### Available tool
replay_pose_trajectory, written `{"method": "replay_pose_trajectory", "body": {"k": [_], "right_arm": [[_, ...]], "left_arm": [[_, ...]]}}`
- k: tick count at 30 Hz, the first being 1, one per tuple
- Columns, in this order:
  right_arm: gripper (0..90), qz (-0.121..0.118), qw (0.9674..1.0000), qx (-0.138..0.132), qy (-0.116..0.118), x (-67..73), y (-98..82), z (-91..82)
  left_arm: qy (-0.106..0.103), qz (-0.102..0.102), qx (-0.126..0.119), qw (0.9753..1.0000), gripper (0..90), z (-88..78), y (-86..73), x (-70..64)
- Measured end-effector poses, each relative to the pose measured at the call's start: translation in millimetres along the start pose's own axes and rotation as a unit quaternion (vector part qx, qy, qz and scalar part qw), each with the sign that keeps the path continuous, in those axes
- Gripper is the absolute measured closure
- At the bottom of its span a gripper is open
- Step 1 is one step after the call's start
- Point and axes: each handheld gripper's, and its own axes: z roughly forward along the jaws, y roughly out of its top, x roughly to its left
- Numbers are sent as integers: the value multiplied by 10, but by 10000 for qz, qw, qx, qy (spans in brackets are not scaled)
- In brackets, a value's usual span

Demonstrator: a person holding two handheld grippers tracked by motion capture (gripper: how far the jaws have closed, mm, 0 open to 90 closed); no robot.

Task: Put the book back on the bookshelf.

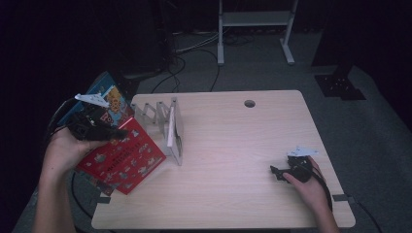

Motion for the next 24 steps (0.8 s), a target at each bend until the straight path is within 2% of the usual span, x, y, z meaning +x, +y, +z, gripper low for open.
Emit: {"method": "replay_pose_trajectory", "body": {"k": [4,13,24], "right_arm": [[122,-1,10000,-1,0,0,0,0],[122,-2,10000,1,2,-1,0,0],[122,-3,10000,-6,-1,-2,0,0]], "left_arm": [[141,-216,14,9997,791,41,58,105],[366,-550,128,9977,791,180,245,347],[509,-793,245,9953,791,366,491,619]]}}
